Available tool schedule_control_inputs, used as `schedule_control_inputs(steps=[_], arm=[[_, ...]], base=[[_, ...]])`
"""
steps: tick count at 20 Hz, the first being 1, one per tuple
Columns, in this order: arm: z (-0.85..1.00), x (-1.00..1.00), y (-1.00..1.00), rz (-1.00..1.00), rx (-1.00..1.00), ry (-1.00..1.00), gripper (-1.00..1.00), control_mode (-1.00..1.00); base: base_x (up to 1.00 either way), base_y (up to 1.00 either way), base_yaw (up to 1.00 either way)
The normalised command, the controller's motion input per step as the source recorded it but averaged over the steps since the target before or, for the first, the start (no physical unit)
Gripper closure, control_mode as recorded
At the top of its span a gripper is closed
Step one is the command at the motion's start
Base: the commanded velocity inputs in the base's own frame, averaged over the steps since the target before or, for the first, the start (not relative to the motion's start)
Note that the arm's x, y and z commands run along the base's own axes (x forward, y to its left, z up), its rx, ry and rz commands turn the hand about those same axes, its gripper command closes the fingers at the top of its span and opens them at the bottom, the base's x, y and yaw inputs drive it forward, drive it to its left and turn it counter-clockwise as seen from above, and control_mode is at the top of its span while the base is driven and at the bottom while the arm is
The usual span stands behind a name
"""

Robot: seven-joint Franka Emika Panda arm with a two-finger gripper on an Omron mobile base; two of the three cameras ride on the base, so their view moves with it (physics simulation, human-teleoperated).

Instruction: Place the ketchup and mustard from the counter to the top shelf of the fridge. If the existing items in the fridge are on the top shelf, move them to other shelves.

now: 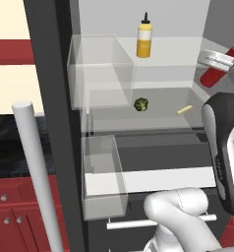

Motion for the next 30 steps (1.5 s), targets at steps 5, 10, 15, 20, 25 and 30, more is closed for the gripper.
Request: schedule_control_inputs(steps=[5, 10, 15, 20, 25, 30], arm=[[0.33, 0.21, -0.36, 0.10, -0.16, -0.03, 1.00, -1.00], [0.00, 0.17, 0.01, 0.03, -0.13, -0.10, 1.00, -1.00], [0.01, 0.73, 0.00, 0.07, -0.14, -0.04, 1.00, -1.00], [0.16, 0.66, 0.00, 0.03, -0.07, 0.07, 1.00, -1.00], [0.00, 0.76, 0.00, 0.03, -0.05, 0.13, 1.00, -1.00], [0.00, 0.60, -0.02, 0.06, -0.09, 0.11, 1.00, -1.00]], base=[[0.00, 0.00, 0.00], [0.00, 0.00, 0.00], [0.00, 0.00, 0.00], [0.00, 0.00, 0.00], [0.00, 0.00, 0.00], [0.00, 0.00, 0.00]])
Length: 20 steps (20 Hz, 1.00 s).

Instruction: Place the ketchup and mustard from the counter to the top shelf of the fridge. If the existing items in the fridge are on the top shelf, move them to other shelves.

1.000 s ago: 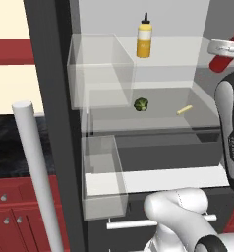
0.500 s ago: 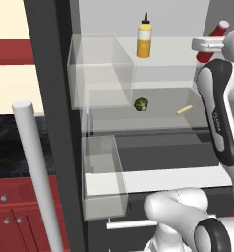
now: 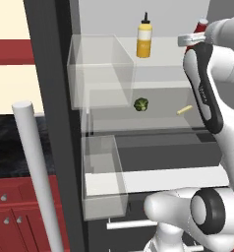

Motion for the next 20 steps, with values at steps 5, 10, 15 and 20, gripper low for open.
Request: schedule_control_inputs(steps=[5, 10, 15, 20], arm=[[0.00, 0.22, -0.09, 0.04, 0.00, 0.00, 1.00, -1.00], [-0.13, 0.30, -0.01, 0.00, -0.01, 0.01, 1.00, -1.00], [-0.15, 0.35, -0.11, 0.00, -0.01, 0.03, 1.00, -1.00], [-0.04, 0.43, -0.17, 0.00, 0.00, 0.03, 1.00, -1.00]], base=[[0.00, 0.00, 0.00], [0.00, 0.00, 0.00], [0.00, 0.00, 0.00], [0.00, 0.00, 0.00]])
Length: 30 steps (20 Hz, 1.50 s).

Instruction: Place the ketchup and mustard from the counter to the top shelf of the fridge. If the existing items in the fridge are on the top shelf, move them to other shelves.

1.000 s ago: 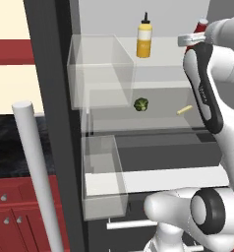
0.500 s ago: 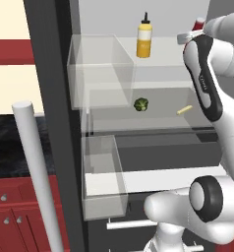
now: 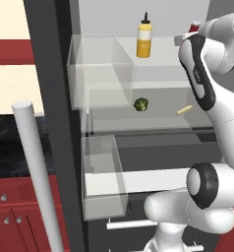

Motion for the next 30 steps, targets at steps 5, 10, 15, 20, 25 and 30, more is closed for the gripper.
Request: schedule_control_inputs(steps=[5, 10, 15, 20, 25, 30], arm=[[-0.11, 0.33, -0.30, 0.00, 0.00, 0.06, 1.00, -1.00], [-0.15, 0.27, -0.21, 0.00, -0.01, 0.12, 1.00, -1.00], [-0.14, 0.16, -0.16, 0.00, -0.02, 0.06, 1.00, -1.00], [-0.06, 0.06, -0.04, 0.00, 0.00, 0.00, 1.00, -1.00], [-0.02, 0.00, 0.00, 0.00, 0.00, 0.00, -1.00, -1.00], [0.00, 0.00, 0.00, 0.00, 0.00, 0.00, -1.00, -1.00]], base=[[0.00, 0.00, 0.00], [0.00, 0.00, 0.00], [0.00, 0.00, 0.00], [0.00, 0.00, 0.00], [0.00, 0.00, 0.00], [0.00, 0.00, 0.00]])
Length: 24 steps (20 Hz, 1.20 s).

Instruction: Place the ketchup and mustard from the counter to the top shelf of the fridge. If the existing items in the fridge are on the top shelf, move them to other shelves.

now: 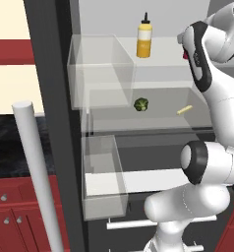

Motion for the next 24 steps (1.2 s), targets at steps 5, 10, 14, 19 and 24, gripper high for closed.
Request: schedule_control_inputs(steps=[5, 10, 14, 19, 24], arm=[[0.00, 0.00, 0.00, 0.00, 0.00, 0.00, -1.00, -1.00], [0.00, -0.15, -0.01, 0.00, 0.00, 0.00, -1.00, -1.00], [0.00, -0.90, -0.08, 0.03, 0.00, -0.07, -1.00, -1.00], [0.00, -1.00, 0.00, 0.07, 0.00, -0.14, -1.00, -1.00], [-0.16, -1.00, 0.33, 0.16, -0.02, -0.22, -1.00, -1.00]], base=[[0.00, 0.00, 0.00], [0.00, 0.00, 0.00], [0.00, 0.00, 0.00], [0.00, 0.00, 0.00], [0.00, 0.00, 0.00]])
